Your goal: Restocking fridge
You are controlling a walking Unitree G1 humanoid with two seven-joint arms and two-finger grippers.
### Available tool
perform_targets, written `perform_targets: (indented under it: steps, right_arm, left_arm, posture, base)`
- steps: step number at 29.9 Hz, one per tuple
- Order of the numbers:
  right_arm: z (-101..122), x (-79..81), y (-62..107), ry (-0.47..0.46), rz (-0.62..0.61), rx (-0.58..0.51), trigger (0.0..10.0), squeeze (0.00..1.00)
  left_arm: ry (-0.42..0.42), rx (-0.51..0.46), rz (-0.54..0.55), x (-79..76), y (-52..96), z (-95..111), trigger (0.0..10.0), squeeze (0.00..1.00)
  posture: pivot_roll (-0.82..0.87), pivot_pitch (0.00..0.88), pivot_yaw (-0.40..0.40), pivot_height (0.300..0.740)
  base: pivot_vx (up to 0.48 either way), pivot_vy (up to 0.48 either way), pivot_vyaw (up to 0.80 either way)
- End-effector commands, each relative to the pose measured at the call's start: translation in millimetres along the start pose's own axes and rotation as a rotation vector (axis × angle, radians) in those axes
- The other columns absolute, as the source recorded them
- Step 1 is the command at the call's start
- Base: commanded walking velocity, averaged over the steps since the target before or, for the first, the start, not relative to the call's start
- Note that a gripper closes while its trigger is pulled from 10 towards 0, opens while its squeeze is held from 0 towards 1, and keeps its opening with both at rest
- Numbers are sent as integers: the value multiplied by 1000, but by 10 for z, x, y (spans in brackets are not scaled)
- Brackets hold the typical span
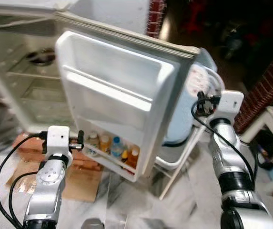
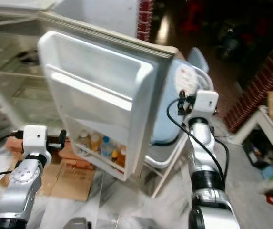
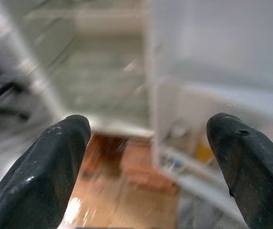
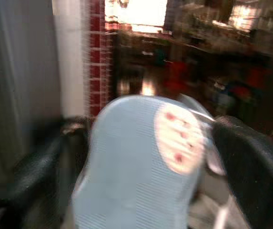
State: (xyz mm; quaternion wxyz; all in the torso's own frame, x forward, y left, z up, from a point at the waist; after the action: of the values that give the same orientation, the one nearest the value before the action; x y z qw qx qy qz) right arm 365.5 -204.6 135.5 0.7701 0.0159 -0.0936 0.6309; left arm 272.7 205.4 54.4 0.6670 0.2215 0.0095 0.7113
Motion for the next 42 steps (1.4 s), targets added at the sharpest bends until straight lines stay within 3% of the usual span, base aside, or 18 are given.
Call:
perform_targets:
  steps: [1, 7, 12, 14, 16, 17, 20, 22, 24, 26, 27, 28, 32, 35, 38, 40, 41, 42]
  right_arm:
    - [-3, 105, -36, 14, 35, 7, 10000, 0]
    - [124, 266, -178, -15, 28, -27, 10000, 0]
    - [157, 434, -216, -53, 95, -27, 10000, 0]
    - [120, 504, -192, -69, 166, -4, 10000, 0]
    - [29, 586, -99, -128, 326, 47, 10000, 0]
    - [29, 586, -99, -128, 326, 47, 10000, 0]
    - [-15, 646, 78, -150, 539, 72, 10000, 0]
    - [-92, 594, 232, -139, 677, 139, 10000, 0]
    - [-108, 576, 263, -135, 705, 152, 10000, 0]
    - [-170, 385, 269, -70, 694, 187, 10000, 0]
    - [-170, 385, 269, -70, 694, 187, 10000, 0]
    - [-234, 265, 267, -10, 696, 228, 10000, 0]
    - [-455, 31, 283, 165, 700, 382, 10000, 0]
    - [-480, -23, 263, 247, 683, 415, 10000, 0]
    - [-405, 69, 189, 219, 656, 385, 10000, 0]
    - [-339, 251, 196, 134, 706, 358, 10000, 0]
    - [-271, 445, 237, 34, 771, 342, 10000, 0]
    - [-232, 545, 274, -7, 813, 332, 10000, 0]
  left_arm:
    - [3, 57, -14, -36, -7, -75, 10000, 0]
    - [82, 158, -29, 1, 42, -259, 10000, 0]
    - [38, 179, -136, -126, 100, -296, 10000, 0]
    - [17, 222, -146, -139, 120, -361, 10000, 0]
    - [2, 268, -143, -122, 142, -429, 10000, 0]
    - [2, 268, -143, -122, 142, -429, 10000, 0]
    - [3, 327, -145, -116, 181, -518, 10000, 0]
    - [21, 392, -135, -83, 230, -625, 10000, 0]
    - [24, 406, -131, -72, 241, -646, 10000, 0]
    - [31, 418, -130, -56, 256, -658, 10000, 0]
    - [31, 418, -130, -56, 256, -658, 10000, 0]
    - [28, 425, -132, -53, 263, -656, 10000, 0]
    - [20, 439, -136, -49, 271, -666, 10000, 0]
    - [14, 453, -140, -45, 283, -677, 10000, 0]
    - [11, 465, -138, -34, 302, -703, 10000, 0]
    - [9, 469, -124, -15, 309, -726, 10000, 0]
    - [6, 431, -101, 9, 294, -697, 10000, 0]
    - [-9, 397, -97, 14, 279, -657, 10000, 0]
  posture:
    - [135, 0, -59, 740]
    - [143, 0, -61, 740]
    - [154, 0, -67, 740]
    - [157, 0, -71, 740]
    - [157, 0, -71, 740]
    - [157, 0, -71, 740]
    - [157, 0, -68, 740]
    - [149, 0, -64, 740]
    - [149, 0, -64, 740]
    - [151, 0, -63, 740]
    - [151, 0, -63, 740]
    - [155, 0, -62, 740]
    - [158, 0, -62, 740]
    - [162, 0, -61, 740]
    - [168, 0, -63, 740]
    - [170, 0, -65, 740]
    - [172, 0, -65, 740]
    - [173, 0, -66, 740]
  base:
    - [0, 0, 775]
    - [0, 0, 776]
    - [0, 0, 769]
    - [0, 0, 638]
    - [0, 0, 0]
    - [0, 0, 0]
    - [0, 0, 0]
    - [0, 0, 0]
    - [0, 0, 0]
    - [0, 0, 0]
    - [0, 0, 0]
    - [0, 0, 0]
    - [0, 0, 0]
    - [0, 0, 0]
    - [0, 0, 0]
    - [0, 0, 0]
    - [0, 0, 0]
    - [0, 0, 0]
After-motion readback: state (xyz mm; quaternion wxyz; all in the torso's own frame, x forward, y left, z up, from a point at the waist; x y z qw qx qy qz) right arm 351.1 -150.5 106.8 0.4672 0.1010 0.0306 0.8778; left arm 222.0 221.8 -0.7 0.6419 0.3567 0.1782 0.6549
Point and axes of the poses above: a point about 5 cm out from each wrist's last joint towards the gripper, its own y axis pointing back from the gripper into the wrist, its own z axis along the axis of the wrist's last joint, x = y × z, the point moved 2 cm from there along -y, pointing out of the wrist towards the gripper, and after that the axes turned 9 degrees about -y, right-handed, at the moved point
